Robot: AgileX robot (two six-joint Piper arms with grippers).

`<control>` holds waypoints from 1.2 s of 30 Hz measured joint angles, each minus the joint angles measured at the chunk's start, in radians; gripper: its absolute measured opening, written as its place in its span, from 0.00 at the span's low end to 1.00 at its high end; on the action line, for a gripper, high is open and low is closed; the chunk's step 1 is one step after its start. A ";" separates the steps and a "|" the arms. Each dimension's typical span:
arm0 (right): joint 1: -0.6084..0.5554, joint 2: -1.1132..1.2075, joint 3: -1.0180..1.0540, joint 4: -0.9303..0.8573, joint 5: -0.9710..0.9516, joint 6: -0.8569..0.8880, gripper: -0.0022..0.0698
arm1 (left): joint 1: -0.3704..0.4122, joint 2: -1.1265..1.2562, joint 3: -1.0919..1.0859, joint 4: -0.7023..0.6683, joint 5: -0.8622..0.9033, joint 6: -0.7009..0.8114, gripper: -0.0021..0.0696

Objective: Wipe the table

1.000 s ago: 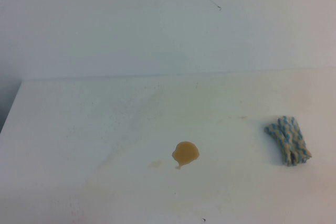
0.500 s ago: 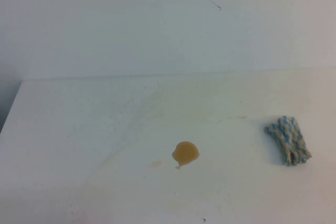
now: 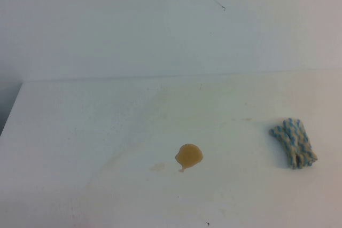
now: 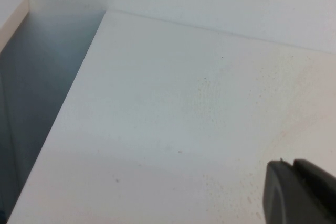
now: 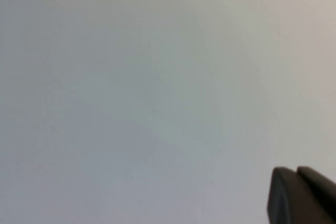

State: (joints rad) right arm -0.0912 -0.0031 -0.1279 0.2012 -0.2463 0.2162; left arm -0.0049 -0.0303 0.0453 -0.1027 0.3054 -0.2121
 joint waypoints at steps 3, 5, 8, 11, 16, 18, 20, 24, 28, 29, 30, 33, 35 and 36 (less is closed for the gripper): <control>0.000 0.036 -0.089 -0.121 0.091 0.000 0.03 | 0.000 0.000 0.000 0.000 0.000 0.000 0.03; 0.000 0.097 -0.150 -0.190 0.205 0.000 0.03 | 0.000 0.000 0.000 0.000 0.000 0.000 0.03; 0.000 0.193 -0.239 -0.240 0.345 0.000 0.03 | 0.000 0.000 0.000 0.000 0.000 0.000 0.03; 0.000 0.311 -0.324 -0.239 0.490 0.000 0.03 | 0.000 0.000 0.000 0.000 0.000 0.000 0.03; 0.000 0.524 -0.437 -0.142 0.772 -0.080 0.03 | 0.000 0.000 0.000 0.000 0.000 0.000 0.03; 0.000 0.601 -0.463 -0.098 0.834 -0.180 0.03 | 0.000 0.000 0.000 0.000 0.000 0.000 0.03; 0.000 0.656 -0.488 0.003 0.873 -0.271 0.03 | 0.000 0.000 0.000 0.000 0.000 0.000 0.03; 0.000 0.729 -0.500 0.274 0.910 -0.423 0.03 | 0.000 0.000 0.000 0.000 0.000 0.000 0.03; 0.000 0.832 -0.503 0.503 0.992 -0.623 0.03 | 0.000 0.000 0.000 0.000 0.000 0.000 0.03; 0.000 0.862 -0.503 0.539 1.017 -0.677 0.03 | 0.000 0.000 0.000 0.000 0.000 0.000 0.03; 0.000 0.886 -0.503 0.565 1.045 -0.707 0.03 | 0.000 0.000 0.000 0.000 0.000 0.000 0.03; 0.000 0.965 -0.503 0.577 1.101 -0.732 0.03 | 0.000 0.000 0.000 0.000 0.000 0.000 0.03; 0.002 1.003 -0.503 0.568 1.108 -0.733 0.04 | 0.000 0.000 0.000 0.000 0.000 0.000 0.03; 0.002 1.012 -0.503 0.566 1.108 -0.738 0.05 | 0.000 0.000 0.000 0.000 0.000 0.000 0.03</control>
State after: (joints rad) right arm -0.0895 1.0093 -0.6305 0.7671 0.8613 -0.5223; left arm -0.0049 -0.0303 0.0453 -0.1027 0.3054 -0.2121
